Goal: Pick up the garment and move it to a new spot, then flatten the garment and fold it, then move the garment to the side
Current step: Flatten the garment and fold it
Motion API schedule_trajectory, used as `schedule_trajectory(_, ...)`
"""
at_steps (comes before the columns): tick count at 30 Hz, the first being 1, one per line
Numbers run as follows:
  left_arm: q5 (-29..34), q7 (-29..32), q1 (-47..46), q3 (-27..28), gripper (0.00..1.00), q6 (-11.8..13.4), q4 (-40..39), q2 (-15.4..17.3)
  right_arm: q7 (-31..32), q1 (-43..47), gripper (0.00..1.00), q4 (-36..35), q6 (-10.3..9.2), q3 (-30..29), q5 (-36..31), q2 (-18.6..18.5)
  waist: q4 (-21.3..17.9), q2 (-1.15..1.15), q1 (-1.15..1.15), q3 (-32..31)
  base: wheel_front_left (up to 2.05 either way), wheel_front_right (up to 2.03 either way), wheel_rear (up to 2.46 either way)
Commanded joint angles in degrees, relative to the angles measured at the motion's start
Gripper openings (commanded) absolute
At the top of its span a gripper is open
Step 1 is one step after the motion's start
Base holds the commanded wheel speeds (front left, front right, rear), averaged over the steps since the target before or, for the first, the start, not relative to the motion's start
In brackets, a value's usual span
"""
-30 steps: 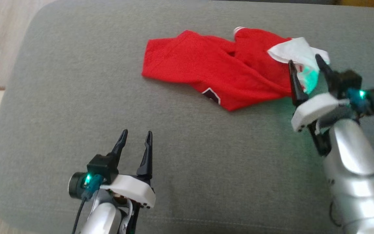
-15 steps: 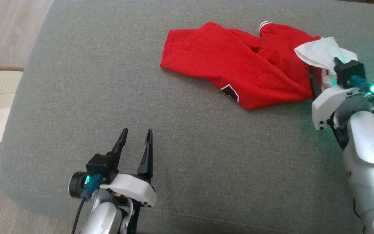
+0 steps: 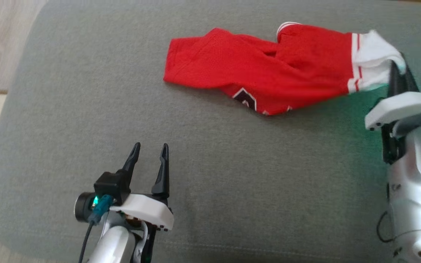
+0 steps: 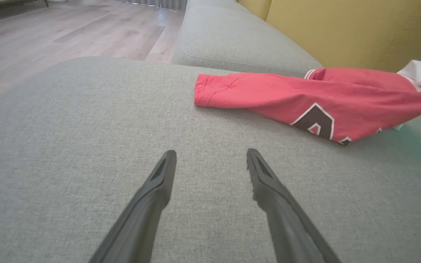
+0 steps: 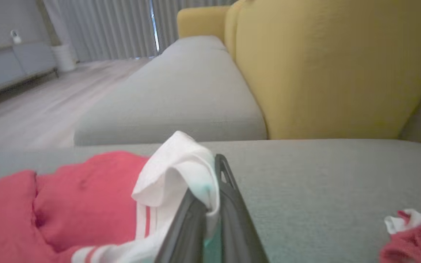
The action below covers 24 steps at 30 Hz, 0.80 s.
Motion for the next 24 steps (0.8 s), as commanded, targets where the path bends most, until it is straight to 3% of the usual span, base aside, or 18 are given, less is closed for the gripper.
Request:
schedule_trajectory(1,0.57,-0.29,-0.93,2.18,1.00,-0.16,-1.54,0.31,-1.64,1.35,0.00,-2.21,0.37,-1.94,3.63,1.25,-2.09,0.00,0.00,-1.59,0.00,0.00,0.00)
schedule_trajectory(5,0.73,-0.29,-0.65,2.62,1.00,-0.23,-1.53,0.31,-2.58,4.66,0.00,-2.31,0.37,-5.49,7.03,1.85,-3.83,0.00,0.00,-2.43,0.00,0.00,0.00)
schedule_trajectory(6,0.76,-0.29,-0.60,2.78,1.00,-0.23,-1.50,0.31,-2.69,5.90,0.15,-2.13,0.37,-6.37,7.77,1.98,-4.37,0.00,0.00,-2.62,0.00,0.00,0.00)
schedule_trajectory(7,0.83,-0.29,-0.59,2.87,1.00,-0.28,-1.48,0.31,-2.75,7.12,0.46,-1.87,0.37,-6.98,8.34,2.08,-4.89,0.00,0.00,-2.79,0.00,0.00,0.00)
schedule_trajectory(8,0.86,-0.29,-0.58,2.95,1.00,-0.28,-1.46,0.31,-2.79,8.26,0.89,-1.58,0.37,-7.60,9.02,2.16,-5.32,0.00,0.00,-2.89,0.00,0.00,0.00)
schedule_trajectory(9,0.93,-0.29,-0.60,3.00,1.00,-0.30,-1.43,0.31,-2.90,9.26,1.00,-1.38,0.37,-8.24,9.58,2.21,-5.71,0.00,0.00,-2.98,0.00,0.00,0.00)
schedule_trajectory(13,1.07,-0.29,-0.58,3.22,1.00,-0.29,-1.36,0.31,-3.77,11.73,1.00,-0.02,0.37,-9.72,14.02,2.28,-6.80,0.00,0.00,-3.20,0.00,0.00,0.00)
schedule_trajectory(18,1.26,-0.29,-0.64,3.38,1.00,-0.47,-1.32,0.31,-4.59,13.23,1.00,-0.40,0.37,-7.16,17.32,2.30,-7.44,0.00,0.00,-3.15,0.00,0.00,0.00)
schedule_trajectory(24,1.48,-0.29,-2.52,3.17,1.00,-0.73,-1.47,0.31,-4.69,15.00,1.00,-7.83,0.37,-2.08,18.59,2.30,-8.23,0.00,0.00,-2.47,0.00,0.00,0.00)
